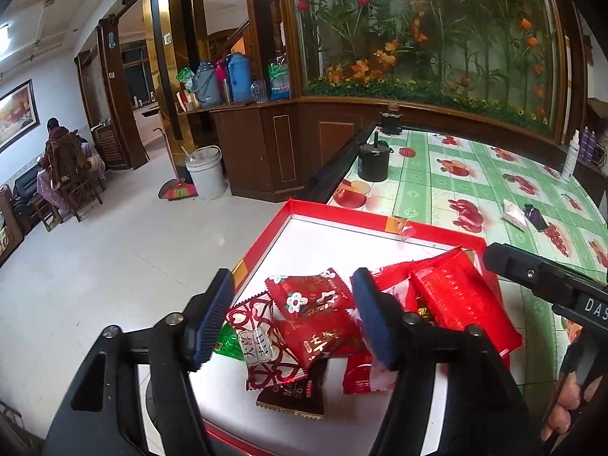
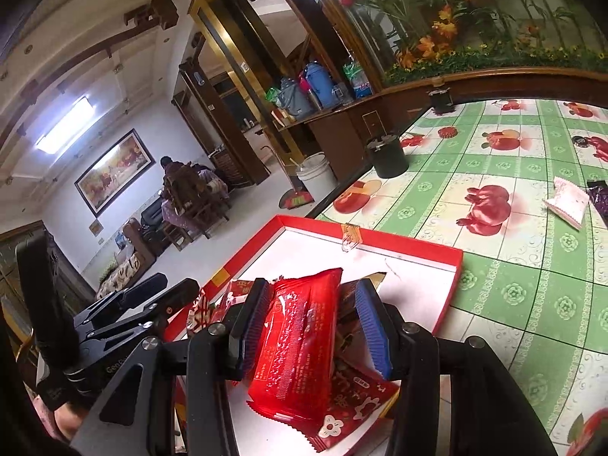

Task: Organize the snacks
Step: 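Open both grippers to drop the candy and red bar in the tray, then move both grippers from the tray toward the pink-white and purple packets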

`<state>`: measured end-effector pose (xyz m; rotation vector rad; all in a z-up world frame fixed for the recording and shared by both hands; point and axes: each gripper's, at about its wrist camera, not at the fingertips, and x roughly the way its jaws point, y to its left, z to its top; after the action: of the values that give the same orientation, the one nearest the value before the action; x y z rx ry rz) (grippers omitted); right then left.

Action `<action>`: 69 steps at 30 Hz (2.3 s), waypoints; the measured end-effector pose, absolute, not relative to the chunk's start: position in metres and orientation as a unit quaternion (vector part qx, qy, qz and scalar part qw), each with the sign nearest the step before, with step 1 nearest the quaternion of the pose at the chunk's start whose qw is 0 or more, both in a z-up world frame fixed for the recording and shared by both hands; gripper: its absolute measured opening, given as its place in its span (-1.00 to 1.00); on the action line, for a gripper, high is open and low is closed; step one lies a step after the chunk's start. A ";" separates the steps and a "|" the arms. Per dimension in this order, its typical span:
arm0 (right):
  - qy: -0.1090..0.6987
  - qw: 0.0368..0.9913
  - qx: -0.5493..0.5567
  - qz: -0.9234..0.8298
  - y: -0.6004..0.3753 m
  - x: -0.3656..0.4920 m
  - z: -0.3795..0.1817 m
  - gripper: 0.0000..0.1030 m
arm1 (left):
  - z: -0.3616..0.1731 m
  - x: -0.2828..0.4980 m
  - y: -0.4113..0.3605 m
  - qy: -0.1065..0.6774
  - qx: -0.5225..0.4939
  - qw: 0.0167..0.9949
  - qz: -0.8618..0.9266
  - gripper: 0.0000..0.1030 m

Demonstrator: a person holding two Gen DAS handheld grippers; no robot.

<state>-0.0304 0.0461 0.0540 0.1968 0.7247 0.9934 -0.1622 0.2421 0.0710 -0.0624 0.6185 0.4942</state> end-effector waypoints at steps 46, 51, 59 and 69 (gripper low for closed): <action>0.326 0.861 0.198 0.336 -0.077 0.040 0.063 0.14 | 0.081 -0.159 0.180 0.300 0.024 0.929 0.215 0.60; 0.320 0.870 0.201 0.316 -0.094 0.048 0.063 0.14 | 0.082 -0.160 0.179 0.298 0.028 0.930 0.214 0.60; 0.341 0.886 0.200 0.241 -0.144 0.083 0.049 0.23 | 0.088 -0.159 0.187 0.283 0.027 0.936 0.207 0.60; 0.382 0.882 0.190 0.201 -0.128 0.150 0.041 0.30 | 0.093 -0.143 0.198 0.279 0.025 0.941 0.191 0.60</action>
<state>0.1504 -0.1281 0.0414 0.3958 0.7962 0.4196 -0.1429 0.1979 0.0931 0.0518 0.5697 0.3890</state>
